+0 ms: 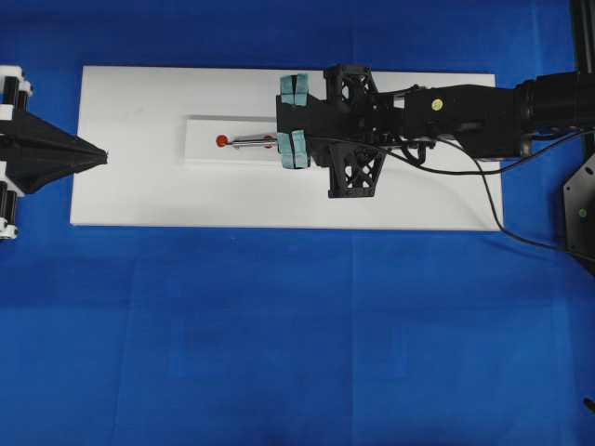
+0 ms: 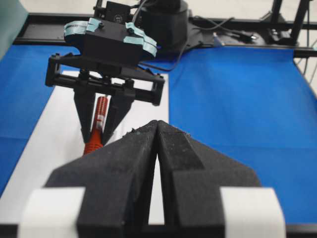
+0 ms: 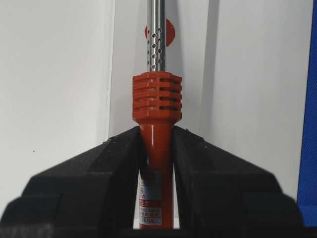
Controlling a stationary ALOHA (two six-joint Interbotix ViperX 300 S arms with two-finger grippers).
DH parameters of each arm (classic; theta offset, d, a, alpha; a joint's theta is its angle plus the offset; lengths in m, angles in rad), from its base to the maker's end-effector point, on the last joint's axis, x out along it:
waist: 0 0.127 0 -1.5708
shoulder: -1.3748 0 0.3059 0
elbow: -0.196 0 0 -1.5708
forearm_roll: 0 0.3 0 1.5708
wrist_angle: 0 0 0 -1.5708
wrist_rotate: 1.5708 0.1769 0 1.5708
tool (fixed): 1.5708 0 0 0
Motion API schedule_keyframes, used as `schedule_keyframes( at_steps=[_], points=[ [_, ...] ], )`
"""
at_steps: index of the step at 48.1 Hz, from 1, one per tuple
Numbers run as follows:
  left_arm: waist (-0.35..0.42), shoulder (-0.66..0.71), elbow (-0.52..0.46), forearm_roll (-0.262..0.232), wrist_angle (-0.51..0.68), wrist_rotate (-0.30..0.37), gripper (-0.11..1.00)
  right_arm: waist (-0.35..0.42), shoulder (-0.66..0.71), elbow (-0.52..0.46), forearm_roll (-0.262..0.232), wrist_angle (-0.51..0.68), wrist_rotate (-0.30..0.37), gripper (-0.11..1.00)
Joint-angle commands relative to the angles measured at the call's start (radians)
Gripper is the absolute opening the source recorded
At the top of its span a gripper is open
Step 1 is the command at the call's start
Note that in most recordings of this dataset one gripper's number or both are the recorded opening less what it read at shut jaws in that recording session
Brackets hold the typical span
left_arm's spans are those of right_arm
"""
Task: Touch the tip of the soldering iron to the mark.
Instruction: 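Hold the iron tip on the leftmost red dot with the right gripper, then raise the iron and shift it right above the middle red dot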
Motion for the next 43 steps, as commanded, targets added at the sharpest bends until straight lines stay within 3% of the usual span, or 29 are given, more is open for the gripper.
schedule_keyframes(
  at_steps=[1, 13, 43],
  points=[
    [0.002, 0.006, -0.008, 0.002, -0.011, 0.000, 0.00, 0.002, -0.014, -0.023, 0.002, -0.005, 0.000, 0.07],
    [0.002, 0.008, -0.008, 0.002, -0.011, 0.000, 0.00, 0.003, -0.026, -0.028, 0.002, 0.012, 0.002, 0.07],
    [0.002, 0.006, -0.008, 0.003, -0.011, -0.003, 0.00, 0.002, -0.202, -0.137, -0.025, 0.247, -0.003, 0.07]
  ],
)
